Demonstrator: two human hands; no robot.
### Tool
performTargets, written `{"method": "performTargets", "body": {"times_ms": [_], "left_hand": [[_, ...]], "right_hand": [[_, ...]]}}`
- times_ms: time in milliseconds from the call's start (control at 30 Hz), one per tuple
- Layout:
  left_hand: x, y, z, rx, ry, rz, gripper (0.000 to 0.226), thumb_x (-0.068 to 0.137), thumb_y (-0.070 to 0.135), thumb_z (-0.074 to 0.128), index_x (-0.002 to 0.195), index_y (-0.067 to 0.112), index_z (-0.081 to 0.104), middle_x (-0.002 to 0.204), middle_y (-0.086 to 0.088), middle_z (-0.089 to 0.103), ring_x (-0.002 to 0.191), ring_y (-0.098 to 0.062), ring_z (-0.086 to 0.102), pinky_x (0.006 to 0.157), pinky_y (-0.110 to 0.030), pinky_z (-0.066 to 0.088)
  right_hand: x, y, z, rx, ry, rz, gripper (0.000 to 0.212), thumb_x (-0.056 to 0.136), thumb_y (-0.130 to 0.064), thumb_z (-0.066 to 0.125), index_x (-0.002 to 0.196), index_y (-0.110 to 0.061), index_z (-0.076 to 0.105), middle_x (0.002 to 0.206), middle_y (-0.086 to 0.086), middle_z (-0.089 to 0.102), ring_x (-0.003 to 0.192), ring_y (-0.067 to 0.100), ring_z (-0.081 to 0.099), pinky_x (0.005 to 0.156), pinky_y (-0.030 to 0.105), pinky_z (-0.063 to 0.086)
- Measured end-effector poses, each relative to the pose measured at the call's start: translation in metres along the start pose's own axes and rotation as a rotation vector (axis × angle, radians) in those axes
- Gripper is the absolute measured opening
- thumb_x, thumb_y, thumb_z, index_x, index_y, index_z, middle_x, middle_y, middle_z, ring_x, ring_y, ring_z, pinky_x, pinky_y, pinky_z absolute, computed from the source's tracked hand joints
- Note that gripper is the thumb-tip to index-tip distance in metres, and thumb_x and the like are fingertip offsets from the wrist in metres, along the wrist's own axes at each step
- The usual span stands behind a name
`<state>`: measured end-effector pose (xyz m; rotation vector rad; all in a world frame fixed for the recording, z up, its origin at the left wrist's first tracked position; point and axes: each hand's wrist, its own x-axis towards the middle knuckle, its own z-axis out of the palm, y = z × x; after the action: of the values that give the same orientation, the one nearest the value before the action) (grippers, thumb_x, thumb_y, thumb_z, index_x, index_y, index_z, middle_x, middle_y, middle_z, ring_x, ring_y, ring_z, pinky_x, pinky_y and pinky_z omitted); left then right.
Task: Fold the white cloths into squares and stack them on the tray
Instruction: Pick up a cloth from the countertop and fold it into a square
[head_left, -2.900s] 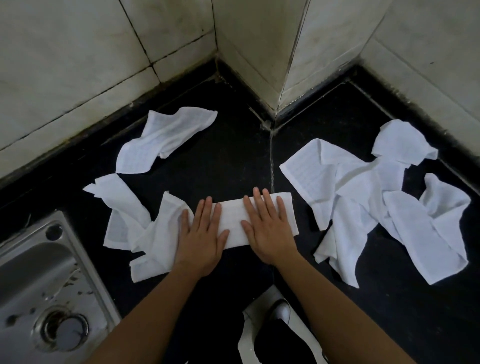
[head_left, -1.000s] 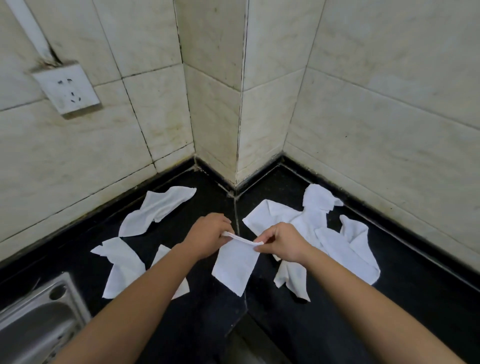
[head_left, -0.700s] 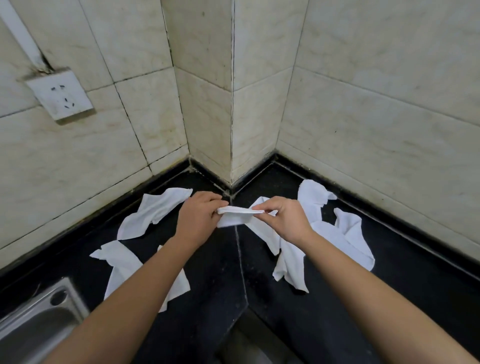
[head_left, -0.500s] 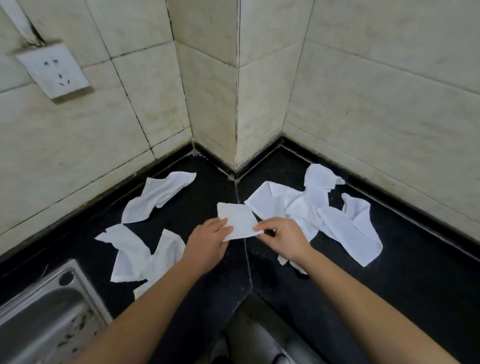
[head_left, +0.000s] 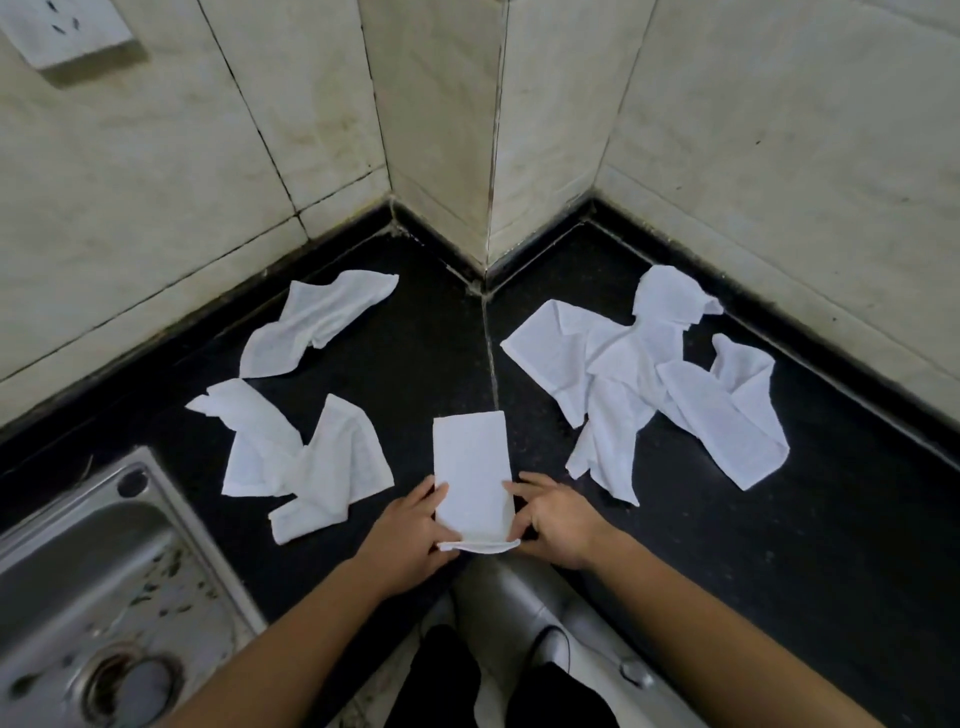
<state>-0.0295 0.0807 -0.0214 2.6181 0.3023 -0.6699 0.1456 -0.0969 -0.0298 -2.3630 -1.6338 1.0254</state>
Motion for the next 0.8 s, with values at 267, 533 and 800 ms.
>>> {"method": "performTargets", "body": {"times_ms": [267, 533, 800], "left_hand": [[0.01, -0.006, -0.014, -0.002, -0.069, -0.001, 0.031, 0.097, 0.048, 0.052, 0.12, 0.037, 0.069, 0.161, -0.001, 0.027, 0.152, -0.023, 0.006, 0.121, -0.047, 0.013], [0.043, -0.024, -0.036, -0.772, 0.289, -0.347, 0.02, 0.085, 0.022, 0.075, 0.105, 0.018, 0.074, 0.096, 0.009, 0.07, 0.093, -0.011, 0.065, 0.083, -0.025, 0.051], [0.093, -0.036, -0.04, -1.189, 0.426, -0.644, 0.022, 0.085, 0.02, 0.076, 0.106, 0.012, 0.073, 0.103, 0.003, 0.071, 0.093, -0.012, 0.066, 0.08, -0.025, 0.05]], "right_hand": [[0.011, 0.005, -0.008, -0.047, -0.051, -0.027, 0.021, 0.09, -0.046, 0.064, 0.104, -0.034, 0.074, 0.148, -0.006, 0.051, 0.141, 0.019, 0.035, 0.114, 0.039, 0.026], [0.049, 0.017, -0.032, 0.894, 0.281, 0.295, 0.017, 0.079, -0.02, 0.084, 0.094, -0.017, 0.079, 0.092, -0.006, 0.076, 0.09, 0.009, 0.071, 0.09, 0.025, 0.054], [0.095, 0.02, -0.037, 1.08, 0.395, 0.496, 0.012, 0.081, -0.023, 0.083, 0.089, -0.025, 0.073, 0.095, -0.001, 0.074, 0.093, 0.014, 0.07, 0.092, 0.025, 0.054]]}}
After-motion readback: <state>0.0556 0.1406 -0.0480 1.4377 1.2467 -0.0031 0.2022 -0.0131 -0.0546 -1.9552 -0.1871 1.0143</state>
